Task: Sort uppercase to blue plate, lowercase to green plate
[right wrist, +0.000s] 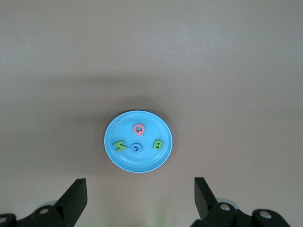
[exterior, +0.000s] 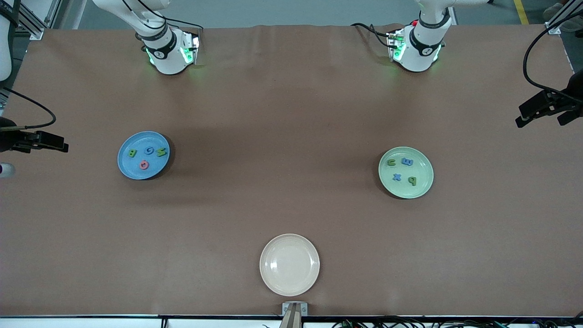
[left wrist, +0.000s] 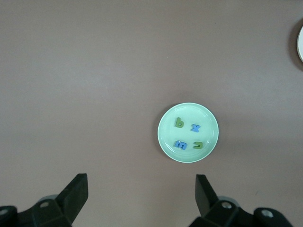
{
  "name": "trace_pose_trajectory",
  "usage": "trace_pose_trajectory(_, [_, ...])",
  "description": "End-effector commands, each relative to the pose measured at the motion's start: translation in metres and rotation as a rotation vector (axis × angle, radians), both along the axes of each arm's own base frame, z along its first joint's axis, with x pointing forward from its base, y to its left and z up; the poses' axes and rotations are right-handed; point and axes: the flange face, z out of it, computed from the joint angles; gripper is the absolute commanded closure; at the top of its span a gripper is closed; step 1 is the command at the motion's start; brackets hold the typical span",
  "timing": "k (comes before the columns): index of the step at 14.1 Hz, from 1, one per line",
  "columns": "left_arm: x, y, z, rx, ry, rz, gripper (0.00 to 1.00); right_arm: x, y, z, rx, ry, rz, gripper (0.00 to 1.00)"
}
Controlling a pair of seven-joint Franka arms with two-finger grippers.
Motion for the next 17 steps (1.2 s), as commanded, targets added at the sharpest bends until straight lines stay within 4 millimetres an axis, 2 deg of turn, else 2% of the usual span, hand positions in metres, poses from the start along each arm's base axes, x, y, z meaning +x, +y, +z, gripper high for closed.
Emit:
trace_pose_trajectory(1, [0.000,0.002,0.005,0.004,0.005,-0.007,0.00,-0.020,-0.002,0.016,0.011,-0.012,0.002,0.00])
trace_pose_trajectory(4, [0.000,0.002,0.005,0.004,0.005,-0.007,0.00,-0.030,0.001,0.023,0.006,0.003,-0.064,0.00])
trace_pose_trajectory(8, [0.000,0.002,0.005,0.004,0.005,-0.005,0.00,-0.040,0.004,0.038,0.007,-0.020,-0.063,0.00])
trace_pose_trajectory(13, [0.000,0.002,0.005,0.004,0.005,-0.005,0.00,-0.066,0.006,0.065,0.015,-0.063,-0.055,0.00])
trace_pose_trajectory(17, [0.000,0.002,0.005,0.004,0.005,-0.005,0.00,-0.074,0.006,0.075,0.017,-0.078,-0.052,0.00])
